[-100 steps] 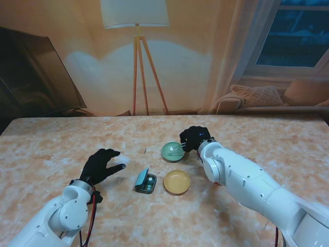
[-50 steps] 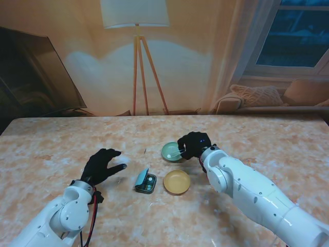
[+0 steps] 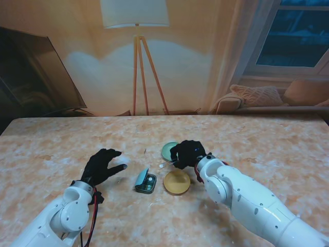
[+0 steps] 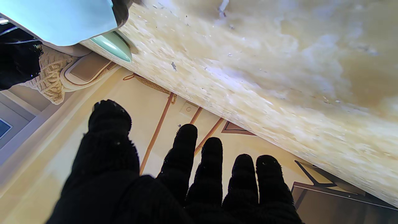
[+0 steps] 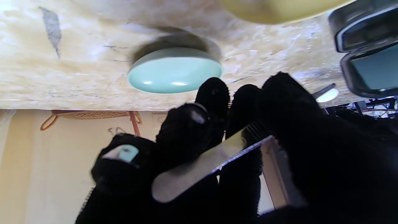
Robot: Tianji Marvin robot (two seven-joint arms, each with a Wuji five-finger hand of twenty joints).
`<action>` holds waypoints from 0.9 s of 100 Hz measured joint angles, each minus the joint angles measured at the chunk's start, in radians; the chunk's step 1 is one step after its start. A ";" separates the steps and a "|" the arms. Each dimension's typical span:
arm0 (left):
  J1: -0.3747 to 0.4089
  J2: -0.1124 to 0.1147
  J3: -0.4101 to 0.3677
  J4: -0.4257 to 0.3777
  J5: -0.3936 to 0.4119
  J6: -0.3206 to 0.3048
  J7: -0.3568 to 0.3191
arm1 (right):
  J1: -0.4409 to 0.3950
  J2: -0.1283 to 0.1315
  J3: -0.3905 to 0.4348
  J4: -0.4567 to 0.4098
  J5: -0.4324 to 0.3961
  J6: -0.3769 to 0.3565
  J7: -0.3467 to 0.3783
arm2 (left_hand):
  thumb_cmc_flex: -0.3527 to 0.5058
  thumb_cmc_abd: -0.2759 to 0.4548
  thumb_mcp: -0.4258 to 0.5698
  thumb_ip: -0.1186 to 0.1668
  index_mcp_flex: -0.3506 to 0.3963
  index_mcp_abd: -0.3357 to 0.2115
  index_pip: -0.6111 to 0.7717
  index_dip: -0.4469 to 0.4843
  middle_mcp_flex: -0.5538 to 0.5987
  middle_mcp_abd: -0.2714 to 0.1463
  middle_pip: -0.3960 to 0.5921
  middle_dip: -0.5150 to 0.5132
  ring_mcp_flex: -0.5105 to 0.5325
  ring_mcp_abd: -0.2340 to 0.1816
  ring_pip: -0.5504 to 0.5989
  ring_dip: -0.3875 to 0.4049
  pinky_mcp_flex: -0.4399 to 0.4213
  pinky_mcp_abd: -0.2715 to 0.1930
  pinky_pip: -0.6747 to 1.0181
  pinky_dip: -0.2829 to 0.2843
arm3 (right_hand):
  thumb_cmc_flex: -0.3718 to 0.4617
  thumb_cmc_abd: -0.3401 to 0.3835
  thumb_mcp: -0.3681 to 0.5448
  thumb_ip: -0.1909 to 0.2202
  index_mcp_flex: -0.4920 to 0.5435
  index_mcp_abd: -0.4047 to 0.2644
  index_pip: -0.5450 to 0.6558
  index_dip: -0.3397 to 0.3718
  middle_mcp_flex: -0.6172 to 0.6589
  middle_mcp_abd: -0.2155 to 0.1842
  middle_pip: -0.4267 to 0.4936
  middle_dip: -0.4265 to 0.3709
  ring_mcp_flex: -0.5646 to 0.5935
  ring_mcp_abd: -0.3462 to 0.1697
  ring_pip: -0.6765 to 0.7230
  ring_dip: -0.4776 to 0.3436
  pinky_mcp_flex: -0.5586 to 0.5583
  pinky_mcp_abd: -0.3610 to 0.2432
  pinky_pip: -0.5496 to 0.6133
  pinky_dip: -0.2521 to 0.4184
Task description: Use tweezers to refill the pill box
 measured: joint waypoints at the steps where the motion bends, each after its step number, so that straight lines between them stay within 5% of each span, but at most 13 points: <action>1: 0.000 0.000 0.000 0.000 0.000 0.000 0.000 | -0.001 0.000 0.000 -0.001 0.000 -0.002 0.000 | 0.000 0.000 0.000 0.000 0.000 0.000 0.000 0.000 0.000 0.000 0.000 0.000 0.000 0.000 0.000 0.000 0.000 0.000 0.000 0.000 | 0.000 0.000 0.000 0.000 0.000 0.000 0.000 0.000 0.000 0.000 0.000 0.000 0.000 0.000 0.000 0.000 0.000 0.000 0.000 0.000; 54: 0.001 -0.001 0.004 -0.001 -0.004 0.000 0.003 | -0.037 -0.002 -0.031 -0.027 0.041 -0.026 0.004 | 0.000 0.000 0.000 0.000 0.000 0.000 0.000 0.000 0.000 0.000 0.000 0.000 0.000 0.000 0.000 0.000 0.001 0.000 0.000 0.000 | 0.000 0.000 0.000 0.000 0.000 0.000 0.001 0.000 0.000 0.000 0.000 0.000 0.000 0.000 0.000 0.000 0.000 0.000 0.001 0.000; 90: 0.010 -0.004 0.002 -0.004 -0.009 0.000 0.016 | 0.001 -0.028 -0.084 0.010 0.083 0.017 0.006 | 0.000 0.000 0.000 0.000 0.013 0.000 0.000 0.000 0.000 0.000 0.000 0.000 0.000 0.000 0.000 0.000 0.002 0.000 0.001 0.000 | 0.000 0.000 0.000 0.000 0.000 0.000 0.001 0.000 0.000 0.000 0.000 0.000 0.000 0.000 0.000 0.000 0.000 0.000 0.001 0.000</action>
